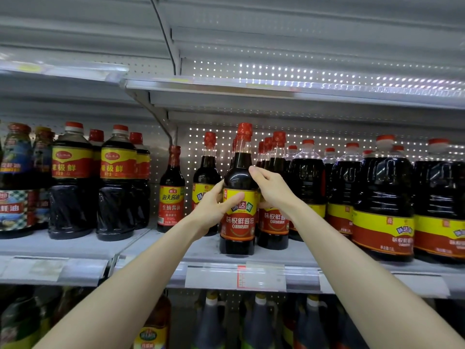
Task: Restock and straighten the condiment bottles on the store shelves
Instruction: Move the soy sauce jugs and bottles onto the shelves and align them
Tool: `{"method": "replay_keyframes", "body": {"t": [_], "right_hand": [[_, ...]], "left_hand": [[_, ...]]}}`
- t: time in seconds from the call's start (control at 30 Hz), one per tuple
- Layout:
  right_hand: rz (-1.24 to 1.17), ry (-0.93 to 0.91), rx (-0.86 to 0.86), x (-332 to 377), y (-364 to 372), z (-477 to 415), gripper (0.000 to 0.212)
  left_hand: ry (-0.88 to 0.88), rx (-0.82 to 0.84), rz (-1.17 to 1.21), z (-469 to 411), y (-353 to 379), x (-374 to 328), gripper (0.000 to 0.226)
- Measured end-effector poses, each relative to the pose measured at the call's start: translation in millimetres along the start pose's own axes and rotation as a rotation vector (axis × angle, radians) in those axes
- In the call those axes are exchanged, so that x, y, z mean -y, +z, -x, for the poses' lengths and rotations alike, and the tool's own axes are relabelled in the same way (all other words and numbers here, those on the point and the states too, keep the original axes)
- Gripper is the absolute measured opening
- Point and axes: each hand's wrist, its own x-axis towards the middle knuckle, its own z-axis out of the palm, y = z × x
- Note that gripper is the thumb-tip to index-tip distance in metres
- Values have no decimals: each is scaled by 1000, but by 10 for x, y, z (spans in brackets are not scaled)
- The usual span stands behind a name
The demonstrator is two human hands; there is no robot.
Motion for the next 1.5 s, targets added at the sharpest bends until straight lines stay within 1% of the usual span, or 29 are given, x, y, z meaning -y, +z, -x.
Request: {"method": "replay_keyframes", "body": {"t": [0.07, 0.13, 0.2, 0.33, 0.47, 0.6, 1.0, 1.5], "right_hand": [[-45, 53, 20, -22, -7, 110, 49], [-77, 88, 40, -67, -11, 211, 53], [-107, 113, 59, -115, -4, 318, 55], [-143, 175, 84, -205, 48, 526, 56], [-203, 217, 99, -232, 126, 695, 55], [-249, 211, 101, -229, 186, 796, 55], [-290, 200, 121, -316, 203, 747, 56], [-311, 240, 122, -402, 230, 583, 58]], "left_hand": [[-23, -5, 11, 78, -9, -25, 50], [-57, -27, 6, 147, -31, -31, 61], [-79, -44, -18, 223, -43, -29, 65], [-96, -53, -11, 397, -3, -19, 60], [-102, -61, 22, 489, 65, 13, 61], [-104, -61, 42, 532, 124, 31, 66], [-86, -81, 82, 516, 188, 48, 61], [-105, -85, 89, 360, 173, 133, 61]]}}
